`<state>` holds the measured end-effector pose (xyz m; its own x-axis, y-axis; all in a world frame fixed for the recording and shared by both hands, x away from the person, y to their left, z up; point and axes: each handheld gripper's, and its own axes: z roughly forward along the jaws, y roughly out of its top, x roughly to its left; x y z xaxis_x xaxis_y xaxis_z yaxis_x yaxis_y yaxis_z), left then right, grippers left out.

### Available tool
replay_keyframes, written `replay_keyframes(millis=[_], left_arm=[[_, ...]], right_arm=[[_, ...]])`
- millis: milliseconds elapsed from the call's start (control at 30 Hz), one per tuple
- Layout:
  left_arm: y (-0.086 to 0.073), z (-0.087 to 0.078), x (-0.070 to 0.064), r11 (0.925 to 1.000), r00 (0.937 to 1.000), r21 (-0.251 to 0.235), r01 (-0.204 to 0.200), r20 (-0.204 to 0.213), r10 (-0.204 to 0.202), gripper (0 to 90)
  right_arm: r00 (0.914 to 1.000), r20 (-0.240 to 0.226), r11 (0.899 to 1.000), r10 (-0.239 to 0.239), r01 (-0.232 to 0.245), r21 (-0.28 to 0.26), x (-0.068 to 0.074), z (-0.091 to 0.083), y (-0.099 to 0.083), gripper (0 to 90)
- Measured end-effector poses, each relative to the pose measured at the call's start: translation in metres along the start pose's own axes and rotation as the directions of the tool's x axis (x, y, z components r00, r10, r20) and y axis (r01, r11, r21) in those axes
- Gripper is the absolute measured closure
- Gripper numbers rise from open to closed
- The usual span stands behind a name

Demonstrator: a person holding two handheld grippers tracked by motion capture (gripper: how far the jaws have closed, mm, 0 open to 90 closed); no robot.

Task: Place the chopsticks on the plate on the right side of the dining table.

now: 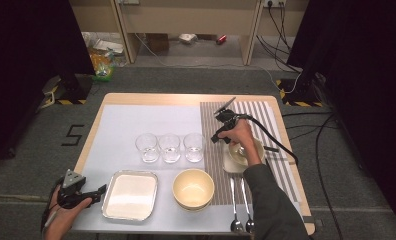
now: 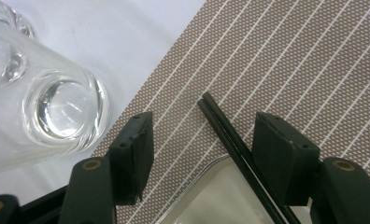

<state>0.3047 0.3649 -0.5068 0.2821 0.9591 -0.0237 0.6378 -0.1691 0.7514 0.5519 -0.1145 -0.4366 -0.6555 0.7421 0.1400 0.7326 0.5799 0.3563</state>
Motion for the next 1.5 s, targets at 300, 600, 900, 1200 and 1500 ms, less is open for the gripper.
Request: replay_keyframes(millis=[300, 600, 900, 1200, 1500], left_arm=[[0.000, 0.000, 0.000, 1.0000, 1.0000, 0.000, -0.001, 0.000, 0.001, 14.7], [0.000, 0.000, 0.000, 1.0000, 1.0000, 0.001, 0.000, 0.000, 0.000, 14.7], [0.000, 0.000, 0.000, 1.0000, 1.0000, 0.002, -0.001, 0.001, 0.001, 14.7], [0.000, 0.000, 0.000, 1.0000, 1.0000, 0.001, -0.001, 0.000, 0.001, 14.7], [0.000, 0.000, 0.000, 1.0000, 1.0000, 0.001, 0.000, 0.000, 0.000, 14.7]], right_arm=[[0.9998, -0.020, 1.000, 0.002, -0.003, -0.009, 0.006, -0.003, -0.004, 38.0], [0.9998, -0.018, 1.000, 0.008, -0.008, -0.015, 0.008, 0.001, -0.004, 38.5], [0.9996, -0.025, 1.000, -0.013, 0.013, -0.011, 0.011, 0.001, -0.007, 39.4], [0.9993, -0.032, 1.000, -0.016, 0.016, -0.008, 0.014, 0.000, -0.010, 39.3], [0.9996, -0.027, 0.998, 0.008, -0.010, -0.064, 0.010, -0.013, -0.010, 38.1]])
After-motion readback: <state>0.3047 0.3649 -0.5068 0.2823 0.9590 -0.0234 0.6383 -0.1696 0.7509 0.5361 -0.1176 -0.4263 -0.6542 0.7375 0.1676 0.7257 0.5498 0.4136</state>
